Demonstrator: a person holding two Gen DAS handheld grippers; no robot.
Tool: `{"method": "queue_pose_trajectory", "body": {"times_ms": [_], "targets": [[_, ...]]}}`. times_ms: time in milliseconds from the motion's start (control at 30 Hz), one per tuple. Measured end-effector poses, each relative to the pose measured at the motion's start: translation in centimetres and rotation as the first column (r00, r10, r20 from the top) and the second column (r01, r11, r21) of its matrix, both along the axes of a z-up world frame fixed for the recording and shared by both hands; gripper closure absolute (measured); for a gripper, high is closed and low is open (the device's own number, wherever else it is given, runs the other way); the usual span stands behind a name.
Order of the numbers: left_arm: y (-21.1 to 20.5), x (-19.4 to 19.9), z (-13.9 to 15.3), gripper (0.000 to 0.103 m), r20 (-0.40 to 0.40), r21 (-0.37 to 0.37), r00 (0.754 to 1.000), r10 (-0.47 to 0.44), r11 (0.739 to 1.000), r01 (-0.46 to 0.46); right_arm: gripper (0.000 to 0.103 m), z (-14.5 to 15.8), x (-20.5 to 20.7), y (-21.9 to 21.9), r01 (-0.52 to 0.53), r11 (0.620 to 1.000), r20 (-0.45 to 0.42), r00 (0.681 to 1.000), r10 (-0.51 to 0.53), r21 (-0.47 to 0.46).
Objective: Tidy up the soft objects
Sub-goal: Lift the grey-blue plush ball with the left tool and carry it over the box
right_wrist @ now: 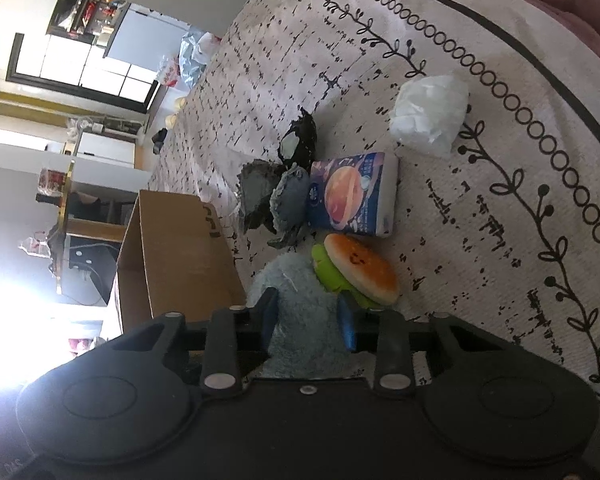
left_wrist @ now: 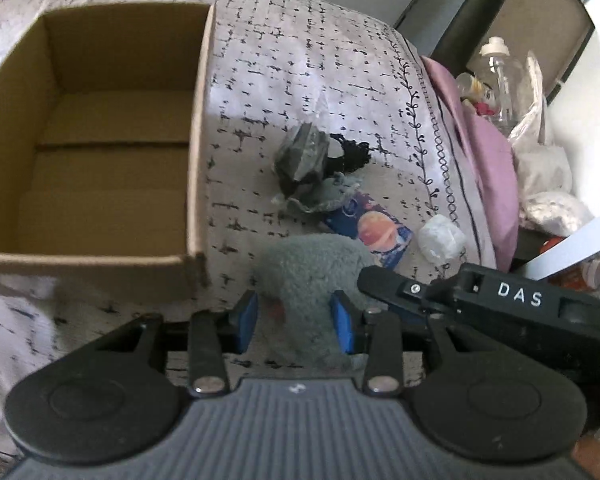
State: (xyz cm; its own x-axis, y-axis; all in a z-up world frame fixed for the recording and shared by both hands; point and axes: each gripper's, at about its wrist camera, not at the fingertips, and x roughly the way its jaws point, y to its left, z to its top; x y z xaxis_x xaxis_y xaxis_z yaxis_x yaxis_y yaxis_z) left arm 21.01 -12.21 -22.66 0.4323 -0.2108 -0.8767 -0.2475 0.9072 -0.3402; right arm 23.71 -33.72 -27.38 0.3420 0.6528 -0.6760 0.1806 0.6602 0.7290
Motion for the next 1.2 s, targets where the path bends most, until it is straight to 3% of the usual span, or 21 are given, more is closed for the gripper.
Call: {"method": "queue_pose_trajectory", "body": {"times_ms": [133,367,900,1200], "targets": [[0.5,0.4,-0.6,0.064,0.010,-0.081,0.999,0.046,0.996,-0.045,0.080,-0.6,-0.2,-0.9,0.033,0.998,-0.034,0.999,-0.032,0.057],[0.8,0.9,1.0,0.068,0.066,-0.144,0.998,0.015,0.990,-0.005,0.082,0.2,-0.8,-1.9,0.082,0.984,-0.061,0.995,-0.073,0.158],[4.2,0.0,6.8,0.069,0.187,-0.112,0.982,0.000,0.993,0.021,0.082,5.8,0.4,2.4,0.008,0.987,0.055,0.998,-0.017,0.163],[7.1,-1.4,8.6,0.069,0.229,-0.141,0.973,0.028,0.990,0.004,0.082,8.0,0.1,5.2,-0.031,0.989,0.094,0.995,0.017,0.145]]}}
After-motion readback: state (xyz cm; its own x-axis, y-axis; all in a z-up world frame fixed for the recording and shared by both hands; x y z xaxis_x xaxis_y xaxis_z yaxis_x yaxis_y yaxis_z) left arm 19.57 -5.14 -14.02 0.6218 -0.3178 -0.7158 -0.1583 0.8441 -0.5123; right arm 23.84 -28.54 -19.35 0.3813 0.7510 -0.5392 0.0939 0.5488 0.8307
